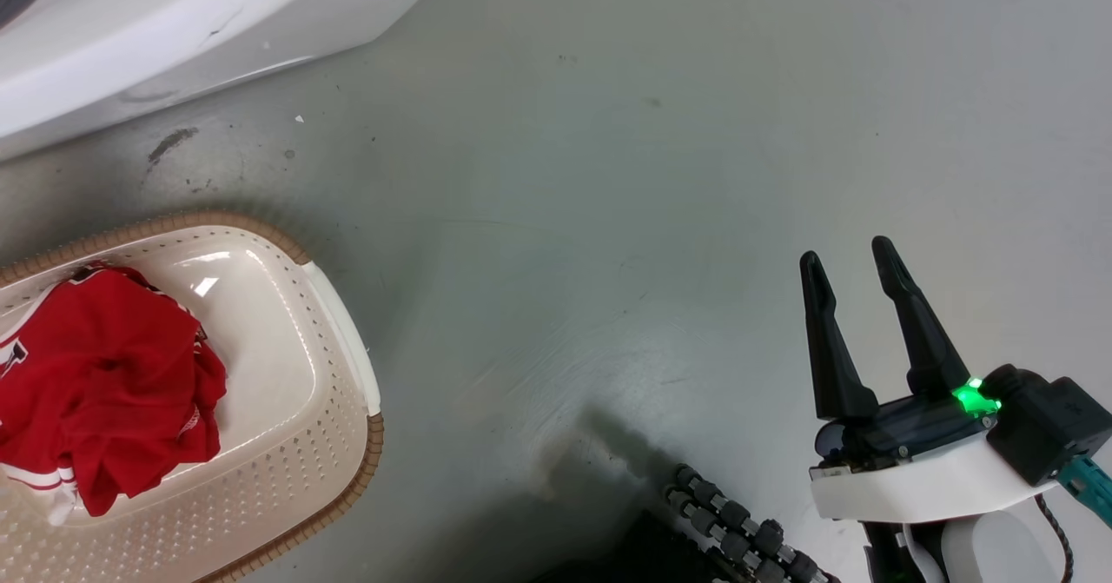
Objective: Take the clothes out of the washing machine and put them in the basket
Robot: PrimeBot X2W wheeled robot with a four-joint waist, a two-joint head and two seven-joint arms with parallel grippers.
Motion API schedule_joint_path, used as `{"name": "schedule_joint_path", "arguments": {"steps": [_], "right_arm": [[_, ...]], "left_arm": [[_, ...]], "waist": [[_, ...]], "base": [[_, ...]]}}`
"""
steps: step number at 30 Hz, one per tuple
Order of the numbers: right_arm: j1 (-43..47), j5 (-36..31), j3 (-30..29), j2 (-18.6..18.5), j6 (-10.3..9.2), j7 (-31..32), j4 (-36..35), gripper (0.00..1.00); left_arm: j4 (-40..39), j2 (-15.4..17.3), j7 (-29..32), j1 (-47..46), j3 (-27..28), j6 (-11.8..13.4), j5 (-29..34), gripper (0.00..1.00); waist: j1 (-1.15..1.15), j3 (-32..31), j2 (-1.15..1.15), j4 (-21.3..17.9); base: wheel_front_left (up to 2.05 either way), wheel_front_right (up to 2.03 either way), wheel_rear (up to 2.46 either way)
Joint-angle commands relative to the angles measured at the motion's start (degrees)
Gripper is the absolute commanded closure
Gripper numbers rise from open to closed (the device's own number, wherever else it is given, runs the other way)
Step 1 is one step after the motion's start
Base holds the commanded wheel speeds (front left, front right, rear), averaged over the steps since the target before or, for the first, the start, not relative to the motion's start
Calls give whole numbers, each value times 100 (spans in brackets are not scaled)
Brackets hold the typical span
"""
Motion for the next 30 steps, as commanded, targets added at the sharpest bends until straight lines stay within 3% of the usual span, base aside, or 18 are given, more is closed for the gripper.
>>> {"name": "schedule_joint_path", "arguments": {"steps": [1,15,24,30], "right_arm": [[52,21,-10,13,-6,-12,-43,0],[-287,-100,25,12,-6,-12,51,0],[-348,-437,-296,11,-6,-12,205,0],[-188,-691,-538,11,-6,-12,386,0]], "left_arm": [[134,-114,-45,225,-92,-43,-29,100],[96,101,-1439,181,-427,-41,-249,100],[90,-187,-2972,911,-709,-41,-696,100],[87,-566,-4029,1724,-724,-39,-926,100]], "waist": [[0,27,0,13],[0,-232,0,102],[0,-935,0,615],[0,-1657,0,1033]], "base": [[0,0,0],[0,0,0],[0,0,0],[0,0,0]]}}
